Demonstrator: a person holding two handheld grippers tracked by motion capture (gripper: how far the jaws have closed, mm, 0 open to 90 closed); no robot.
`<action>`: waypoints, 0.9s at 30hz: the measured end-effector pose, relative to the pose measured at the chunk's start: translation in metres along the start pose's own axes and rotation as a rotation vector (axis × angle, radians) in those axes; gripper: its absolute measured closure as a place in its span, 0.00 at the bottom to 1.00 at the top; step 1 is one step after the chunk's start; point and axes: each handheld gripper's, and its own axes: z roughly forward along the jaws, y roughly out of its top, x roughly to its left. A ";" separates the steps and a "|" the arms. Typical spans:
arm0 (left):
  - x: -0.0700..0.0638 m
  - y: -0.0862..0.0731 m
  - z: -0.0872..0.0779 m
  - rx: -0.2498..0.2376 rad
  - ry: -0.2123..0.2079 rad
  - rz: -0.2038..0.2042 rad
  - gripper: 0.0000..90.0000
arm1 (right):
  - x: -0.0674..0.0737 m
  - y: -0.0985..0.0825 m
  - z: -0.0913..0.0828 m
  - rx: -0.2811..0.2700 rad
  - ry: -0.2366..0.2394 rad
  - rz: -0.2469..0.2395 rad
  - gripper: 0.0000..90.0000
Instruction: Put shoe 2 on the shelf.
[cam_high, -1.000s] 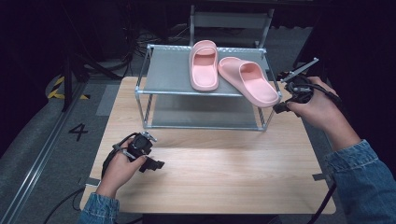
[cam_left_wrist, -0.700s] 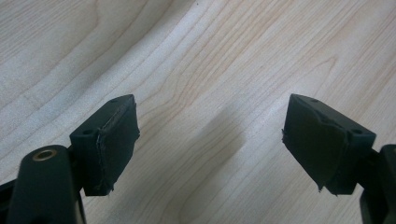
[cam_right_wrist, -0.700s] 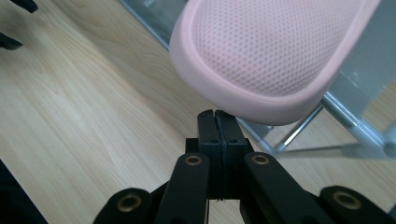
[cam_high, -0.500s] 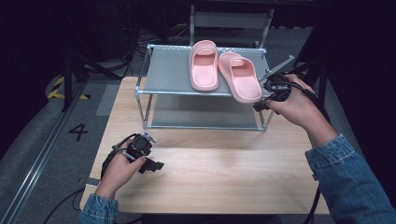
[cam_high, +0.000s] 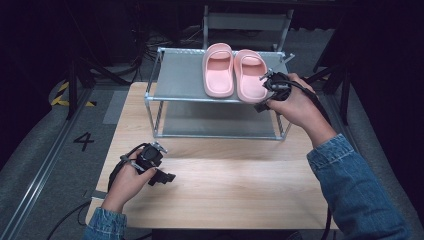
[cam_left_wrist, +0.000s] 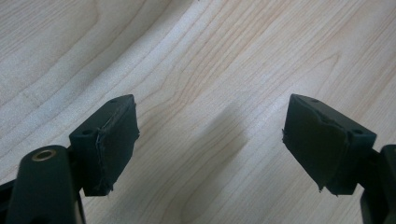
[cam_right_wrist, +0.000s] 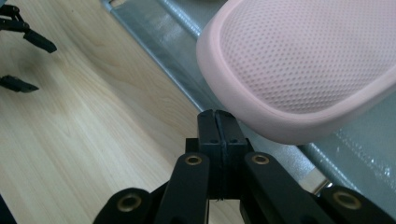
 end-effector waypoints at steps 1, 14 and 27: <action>0.000 0.000 0.000 0.002 -0.002 -0.002 0.20 | -0.001 0.001 0.001 -0.004 0.000 0.005 1.00; 0.000 0.002 0.002 0.003 -0.004 0.000 0.20 | -0.013 0.020 0.017 0.025 0.019 0.053 1.00; -0.001 0.003 0.003 0.007 -0.009 0.000 0.20 | -0.011 0.012 0.012 -0.012 0.028 0.064 0.89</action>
